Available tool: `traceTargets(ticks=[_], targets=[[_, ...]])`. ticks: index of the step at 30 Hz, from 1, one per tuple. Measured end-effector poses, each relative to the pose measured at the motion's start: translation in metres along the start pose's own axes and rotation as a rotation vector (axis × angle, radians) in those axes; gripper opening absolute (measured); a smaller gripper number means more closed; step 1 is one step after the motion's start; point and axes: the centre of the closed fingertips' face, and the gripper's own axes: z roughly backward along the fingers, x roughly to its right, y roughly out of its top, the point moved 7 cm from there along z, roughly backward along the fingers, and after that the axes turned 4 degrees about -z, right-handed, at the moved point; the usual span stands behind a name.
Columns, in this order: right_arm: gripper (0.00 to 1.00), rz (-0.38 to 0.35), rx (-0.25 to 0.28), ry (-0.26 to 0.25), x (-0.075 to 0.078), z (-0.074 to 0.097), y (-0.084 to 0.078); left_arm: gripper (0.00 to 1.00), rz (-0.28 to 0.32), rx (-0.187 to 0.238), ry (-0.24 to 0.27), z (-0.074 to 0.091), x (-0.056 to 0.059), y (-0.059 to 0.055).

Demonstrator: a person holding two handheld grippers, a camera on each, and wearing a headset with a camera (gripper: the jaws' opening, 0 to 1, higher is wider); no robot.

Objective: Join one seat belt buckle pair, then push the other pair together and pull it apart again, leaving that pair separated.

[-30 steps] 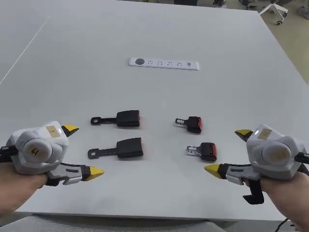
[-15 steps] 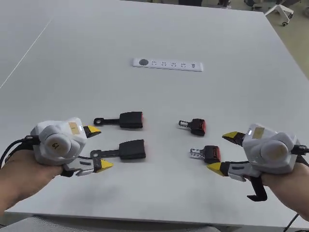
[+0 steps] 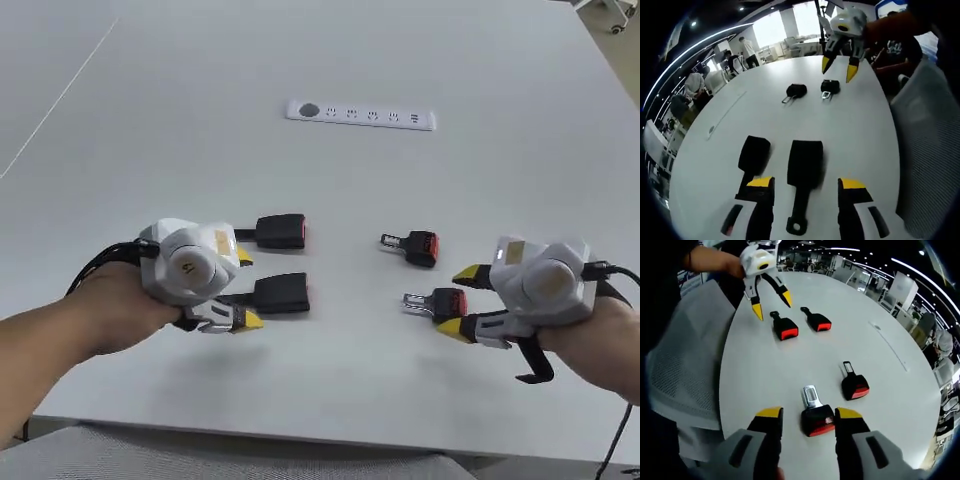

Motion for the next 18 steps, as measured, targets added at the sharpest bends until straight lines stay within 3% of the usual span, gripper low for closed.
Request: traceTargets(ticks=[5,10,18], targets=[[0.42,0.008,-0.024,0.023,0.010,-0.008,-0.008,0.42,-0.024,-0.008,-0.041,-0.013,-0.005,-0.003],[0.41,0.016,-0.048,0.053,0.015,-0.012,-0.013,0.39,-0.024,-0.012,-0.061,-0.022,-0.012,-0.002],[0.37,0.013,-0.076,0.100,0.022,-0.020,-0.015,0.33,-0.026,-0.024,-0.105,-0.026,-0.009,0.005]])
